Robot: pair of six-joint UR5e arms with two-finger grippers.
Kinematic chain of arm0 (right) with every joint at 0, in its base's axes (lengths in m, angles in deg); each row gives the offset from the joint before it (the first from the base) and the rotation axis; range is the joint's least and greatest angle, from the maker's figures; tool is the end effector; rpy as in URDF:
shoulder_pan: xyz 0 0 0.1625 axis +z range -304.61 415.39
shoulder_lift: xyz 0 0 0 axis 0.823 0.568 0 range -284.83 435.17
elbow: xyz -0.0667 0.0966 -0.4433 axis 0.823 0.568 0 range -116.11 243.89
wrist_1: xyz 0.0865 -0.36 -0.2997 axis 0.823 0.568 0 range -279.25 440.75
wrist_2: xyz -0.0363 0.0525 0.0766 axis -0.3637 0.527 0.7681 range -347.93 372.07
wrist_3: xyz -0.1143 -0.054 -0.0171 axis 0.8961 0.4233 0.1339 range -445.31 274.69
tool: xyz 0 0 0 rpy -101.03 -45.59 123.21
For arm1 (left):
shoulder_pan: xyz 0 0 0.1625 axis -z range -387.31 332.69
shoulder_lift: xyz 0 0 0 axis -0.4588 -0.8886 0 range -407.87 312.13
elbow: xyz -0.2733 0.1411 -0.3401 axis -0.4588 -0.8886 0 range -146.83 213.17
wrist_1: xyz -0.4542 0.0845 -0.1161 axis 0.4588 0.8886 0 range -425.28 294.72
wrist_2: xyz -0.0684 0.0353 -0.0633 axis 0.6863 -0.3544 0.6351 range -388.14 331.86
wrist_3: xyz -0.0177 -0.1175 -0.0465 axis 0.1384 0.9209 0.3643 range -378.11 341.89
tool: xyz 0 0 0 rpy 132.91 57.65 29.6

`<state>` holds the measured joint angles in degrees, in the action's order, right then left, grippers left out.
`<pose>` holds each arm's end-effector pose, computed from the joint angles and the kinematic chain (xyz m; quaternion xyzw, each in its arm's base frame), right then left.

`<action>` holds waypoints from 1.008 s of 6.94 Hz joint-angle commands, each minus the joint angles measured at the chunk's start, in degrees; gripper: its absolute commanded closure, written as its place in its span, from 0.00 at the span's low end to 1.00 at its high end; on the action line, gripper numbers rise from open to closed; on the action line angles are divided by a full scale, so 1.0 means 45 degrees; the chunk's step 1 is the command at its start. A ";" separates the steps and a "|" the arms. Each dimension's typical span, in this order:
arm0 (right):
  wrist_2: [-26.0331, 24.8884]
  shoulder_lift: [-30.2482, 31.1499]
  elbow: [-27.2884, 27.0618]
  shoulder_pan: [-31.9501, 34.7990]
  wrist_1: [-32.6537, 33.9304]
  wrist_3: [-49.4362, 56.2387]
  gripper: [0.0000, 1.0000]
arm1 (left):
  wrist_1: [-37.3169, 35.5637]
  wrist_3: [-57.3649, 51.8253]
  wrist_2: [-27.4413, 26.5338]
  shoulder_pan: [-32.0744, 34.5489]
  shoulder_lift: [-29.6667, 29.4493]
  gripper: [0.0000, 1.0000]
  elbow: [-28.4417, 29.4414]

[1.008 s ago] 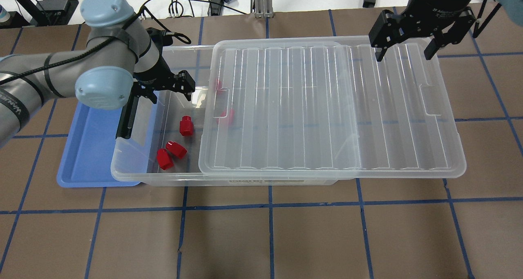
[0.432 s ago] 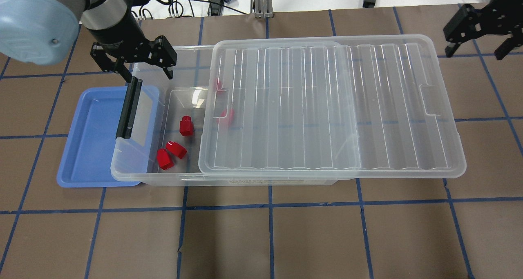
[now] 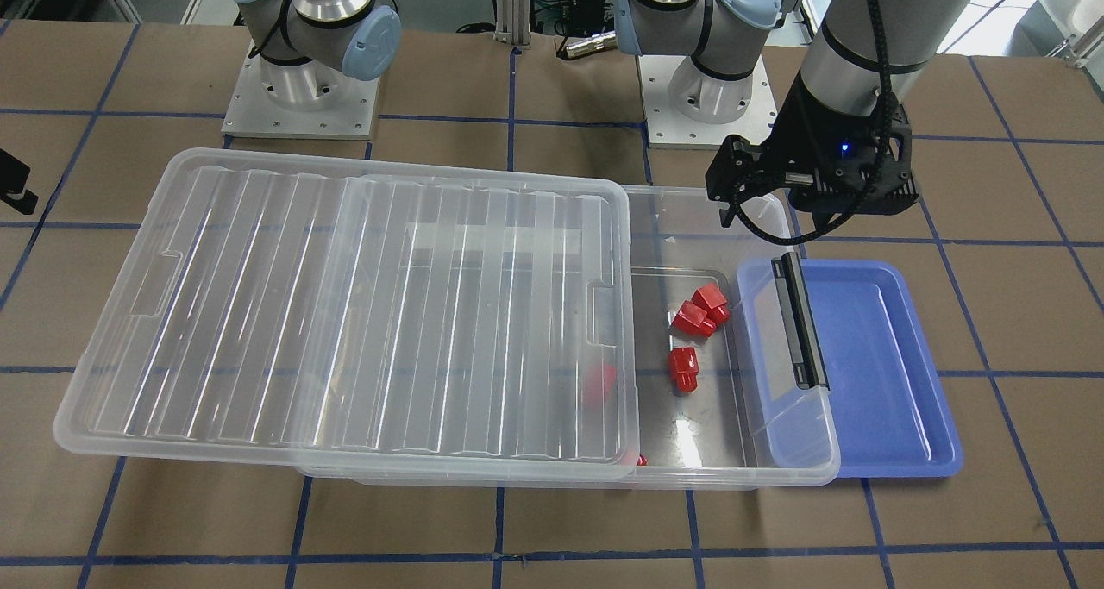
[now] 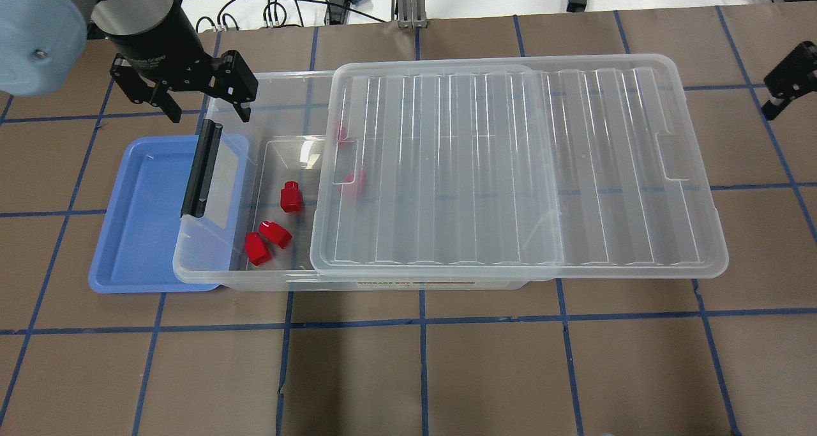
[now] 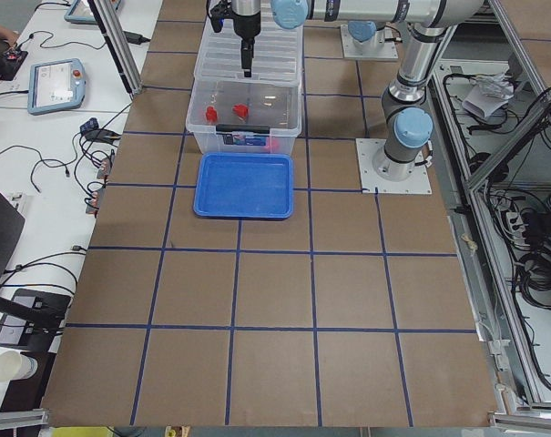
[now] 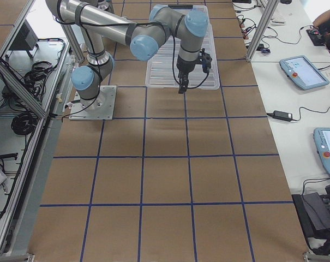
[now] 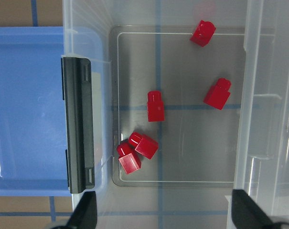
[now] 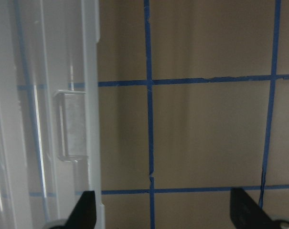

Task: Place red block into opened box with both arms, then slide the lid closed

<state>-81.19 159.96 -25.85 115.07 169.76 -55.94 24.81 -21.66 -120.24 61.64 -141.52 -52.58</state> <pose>-0.1855 -0.5671 0.4428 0.0068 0.9982 0.0591 0.0012 -0.1178 -0.5896 0.4984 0.0217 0.9996 -0.0037 0.0185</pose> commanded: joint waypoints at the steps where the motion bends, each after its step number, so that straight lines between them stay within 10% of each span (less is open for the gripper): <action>1: -0.0331 0.0081 -0.2154 -0.0196 0.2143 0.0253 0.00 | 0.0176 -0.0169 0.0075 0.0000 0.0416 0.00 -0.0200; 7: -0.0038 -0.0092 -0.2908 0.1189 0.3305 -0.0860 0.00 | 0.0119 -0.0092 -0.0002 -0.0214 0.0343 0.00 0.0013</action>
<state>-81.41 159.72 -38.85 118.60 183.76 -58.52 25.55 -22.29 -120.23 60.70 -139.07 -52.63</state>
